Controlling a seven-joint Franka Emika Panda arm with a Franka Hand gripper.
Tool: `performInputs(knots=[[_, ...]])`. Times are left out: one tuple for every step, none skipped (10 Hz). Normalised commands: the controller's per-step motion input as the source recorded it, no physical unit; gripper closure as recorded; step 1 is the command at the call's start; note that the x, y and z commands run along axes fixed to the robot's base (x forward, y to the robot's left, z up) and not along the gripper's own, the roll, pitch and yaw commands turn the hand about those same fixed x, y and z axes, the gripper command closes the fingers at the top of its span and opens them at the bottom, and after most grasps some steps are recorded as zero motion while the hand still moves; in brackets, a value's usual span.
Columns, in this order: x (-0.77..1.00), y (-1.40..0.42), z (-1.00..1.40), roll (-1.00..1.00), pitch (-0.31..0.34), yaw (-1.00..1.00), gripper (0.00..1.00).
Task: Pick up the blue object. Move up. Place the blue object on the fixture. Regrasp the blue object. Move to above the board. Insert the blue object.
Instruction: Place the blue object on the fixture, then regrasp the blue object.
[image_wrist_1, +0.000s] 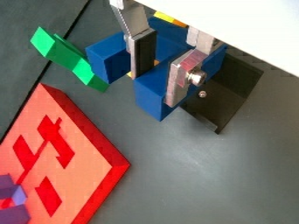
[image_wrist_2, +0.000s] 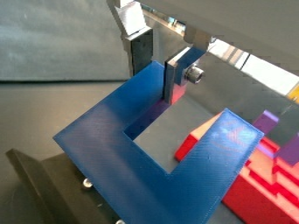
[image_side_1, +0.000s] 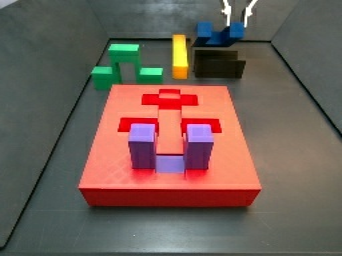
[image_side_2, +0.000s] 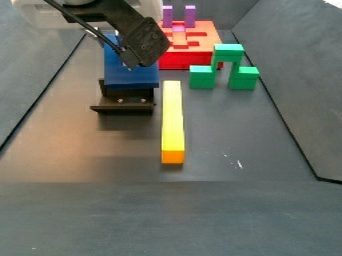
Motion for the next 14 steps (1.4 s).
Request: performInputs(knots=[[0.81,0.0,-0.48,0.24,0.189,-0.13,1.0],[0.82,0.01,-0.5,0.1,0.089,-0.1,1.0],[0.69,0.04,-0.46,0.04,0.02,-0.05,1.0],[0.46,0.01,-0.34,0.0,0.0,0.0,1.0],[0.18,0.0,-0.18,-0.07,-0.043,0.0,1.0],[0.0,0.0,0.0,0.03,0.0,0.0,1.0],[0.0,0.0,0.0,0.09,0.0,0.0,1.0],[0.0,0.0,0.0,0.05,0.0,0.0,1.0],[0.0,0.0,0.0,0.0,0.0,0.0,0.0],[0.0,0.0,-0.02,-0.01,0.0,0.0,0.0],[0.0,-0.07,0.49,0.04,0.017,-0.13,0.0],[0.05,0.0,0.87,0.0,0.0,-0.27,0.0],[0.08,0.05,0.8,-0.35,-0.083,-0.36,0.0],[0.11,0.0,0.47,-0.24,-0.294,-0.33,0.0]])
